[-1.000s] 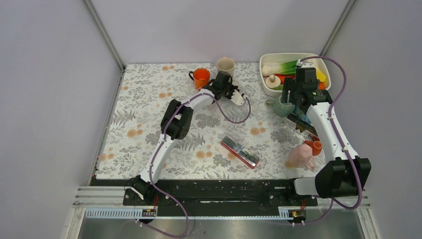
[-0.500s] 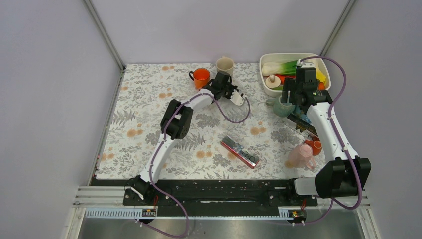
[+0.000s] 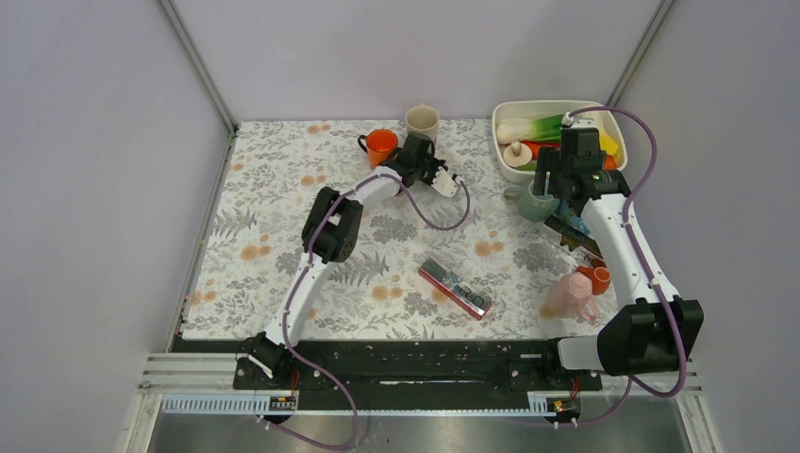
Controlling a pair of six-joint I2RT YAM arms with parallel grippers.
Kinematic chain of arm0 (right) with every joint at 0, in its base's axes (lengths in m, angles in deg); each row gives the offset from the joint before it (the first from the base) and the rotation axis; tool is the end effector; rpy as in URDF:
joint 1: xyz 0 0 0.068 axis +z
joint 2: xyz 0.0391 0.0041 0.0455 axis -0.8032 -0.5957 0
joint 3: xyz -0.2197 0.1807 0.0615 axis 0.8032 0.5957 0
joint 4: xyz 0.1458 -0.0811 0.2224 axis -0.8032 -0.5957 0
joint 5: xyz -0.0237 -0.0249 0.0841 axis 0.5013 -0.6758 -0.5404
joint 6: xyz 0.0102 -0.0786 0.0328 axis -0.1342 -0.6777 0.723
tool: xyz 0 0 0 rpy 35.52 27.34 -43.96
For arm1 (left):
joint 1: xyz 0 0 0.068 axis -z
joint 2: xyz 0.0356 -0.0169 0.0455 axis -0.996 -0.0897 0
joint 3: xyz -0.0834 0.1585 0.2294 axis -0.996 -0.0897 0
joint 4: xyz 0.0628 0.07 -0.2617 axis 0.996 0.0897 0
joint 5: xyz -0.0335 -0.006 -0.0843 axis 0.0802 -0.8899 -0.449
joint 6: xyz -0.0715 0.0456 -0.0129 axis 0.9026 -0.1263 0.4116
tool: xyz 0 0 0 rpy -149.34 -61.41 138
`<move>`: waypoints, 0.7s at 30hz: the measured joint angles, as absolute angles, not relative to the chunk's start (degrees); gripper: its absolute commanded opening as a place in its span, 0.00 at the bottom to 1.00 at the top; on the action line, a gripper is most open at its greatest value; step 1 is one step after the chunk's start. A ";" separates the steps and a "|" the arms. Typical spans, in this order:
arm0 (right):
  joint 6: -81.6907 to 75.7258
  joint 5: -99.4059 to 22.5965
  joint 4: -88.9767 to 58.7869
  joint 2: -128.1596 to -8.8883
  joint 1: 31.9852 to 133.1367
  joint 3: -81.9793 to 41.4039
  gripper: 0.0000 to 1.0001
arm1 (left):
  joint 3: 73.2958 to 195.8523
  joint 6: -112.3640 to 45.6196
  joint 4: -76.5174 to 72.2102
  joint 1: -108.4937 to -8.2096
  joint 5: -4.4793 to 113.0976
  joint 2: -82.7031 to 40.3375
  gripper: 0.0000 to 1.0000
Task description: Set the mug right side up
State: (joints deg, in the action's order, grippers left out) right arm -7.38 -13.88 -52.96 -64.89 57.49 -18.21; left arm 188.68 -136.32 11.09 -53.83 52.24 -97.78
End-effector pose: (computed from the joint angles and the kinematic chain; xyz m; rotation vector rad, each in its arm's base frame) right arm 0.3335 0.0016 0.3330 0.1170 2.2841 -0.2813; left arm 0.5509 -0.3472 0.0973 1.9999 0.9847 0.3856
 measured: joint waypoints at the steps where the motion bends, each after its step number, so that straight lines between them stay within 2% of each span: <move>1: -7.38 -13.88 -52.96 -64.87 57.49 -18.21 0.88 | 188.68 -136.37 11.09 -53.87 52.29 -97.78 0.00; 21: -7.38 -13.90 -52.96 -64.85 57.44 -18.21 0.88 | 188.60 -136.50 10.80 -54.11 52.46 -98.22 0.00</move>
